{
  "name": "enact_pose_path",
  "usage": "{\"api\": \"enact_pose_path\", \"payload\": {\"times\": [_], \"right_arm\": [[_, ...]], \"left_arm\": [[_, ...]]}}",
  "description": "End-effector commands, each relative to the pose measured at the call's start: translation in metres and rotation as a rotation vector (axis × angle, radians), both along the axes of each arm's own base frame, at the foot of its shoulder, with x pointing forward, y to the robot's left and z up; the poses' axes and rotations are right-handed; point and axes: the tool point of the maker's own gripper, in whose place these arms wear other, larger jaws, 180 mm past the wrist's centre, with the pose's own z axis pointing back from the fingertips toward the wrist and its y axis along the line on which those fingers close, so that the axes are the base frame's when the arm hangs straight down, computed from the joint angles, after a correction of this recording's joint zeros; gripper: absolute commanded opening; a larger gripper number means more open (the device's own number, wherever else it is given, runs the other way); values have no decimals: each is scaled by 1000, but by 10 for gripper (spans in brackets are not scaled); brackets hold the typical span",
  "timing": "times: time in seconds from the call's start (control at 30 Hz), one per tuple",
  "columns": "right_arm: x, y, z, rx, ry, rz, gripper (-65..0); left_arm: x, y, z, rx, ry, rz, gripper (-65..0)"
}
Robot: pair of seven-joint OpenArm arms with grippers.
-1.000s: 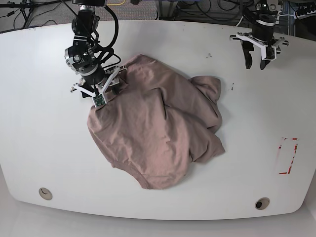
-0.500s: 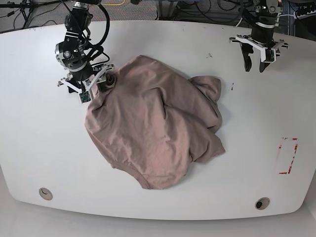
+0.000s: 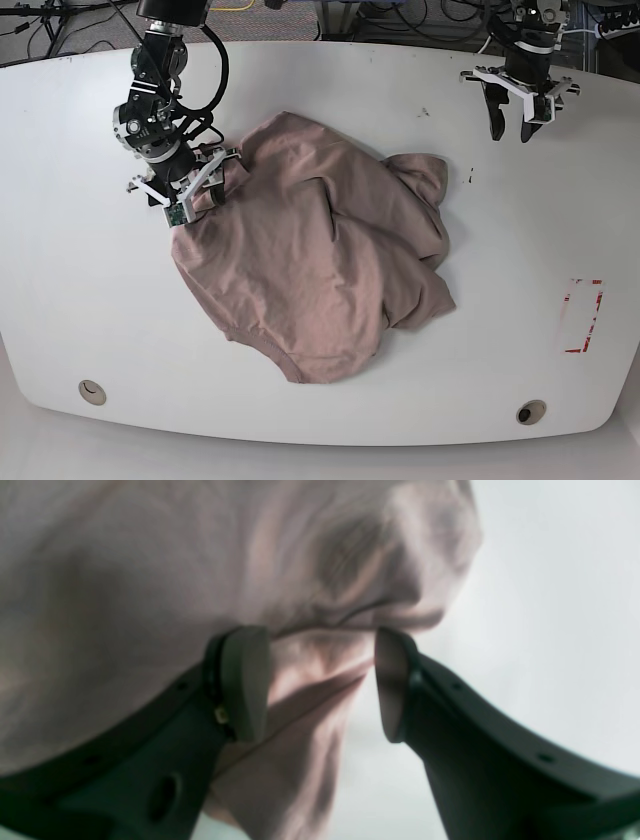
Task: Fold the T-shirt properly
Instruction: 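Drag the pinched fabric with the right gripper away from the shirt center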
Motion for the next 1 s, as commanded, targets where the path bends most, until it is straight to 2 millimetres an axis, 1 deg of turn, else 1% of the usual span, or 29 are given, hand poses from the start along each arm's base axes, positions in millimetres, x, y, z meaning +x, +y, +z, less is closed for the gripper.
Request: {"api": "enact_pose_path", "payload": {"times": [0.0, 0.07, 0.2, 0.27, 0.47, 0.6, 0.67, 0.8, 0.97], "right_arm": [[-4, 5, -5, 18, 7, 5, -327], [-5, 6, -7, 24, 10, 5, -327], [-6, 2, -9, 44, 17, -14, -326], [-10, -17, -12, 84, 28, -86, -327], [-14, -34, -13, 112, 30, -143, -327], [-18, -41, -15, 119, 34, -171, -325], [-21, -54, -14, 117, 24, -208, -322], [-25, -60, -14, 111, 27, -225, -320], [-24, -64, -9, 88, 17, -225, -319]], "left_arm": [[5, -1, 11, 2, -44, -7, -388], [5, -1, 11, 1, -43, -8, -388], [7, -1, 12, 2, -45, -9, -388], [10, 1, 14, 12, -47, -11, -388], [11, 1, 15, 14, -48, -12, -387], [11, 1, 15, 13, -48, -10, -389], [8, 1, 12, 5, -38, -3, -389], [8, 1, 11, 5, -40, -2, -390], [9, 1, 13, 5, -43, -5, -390]]}}
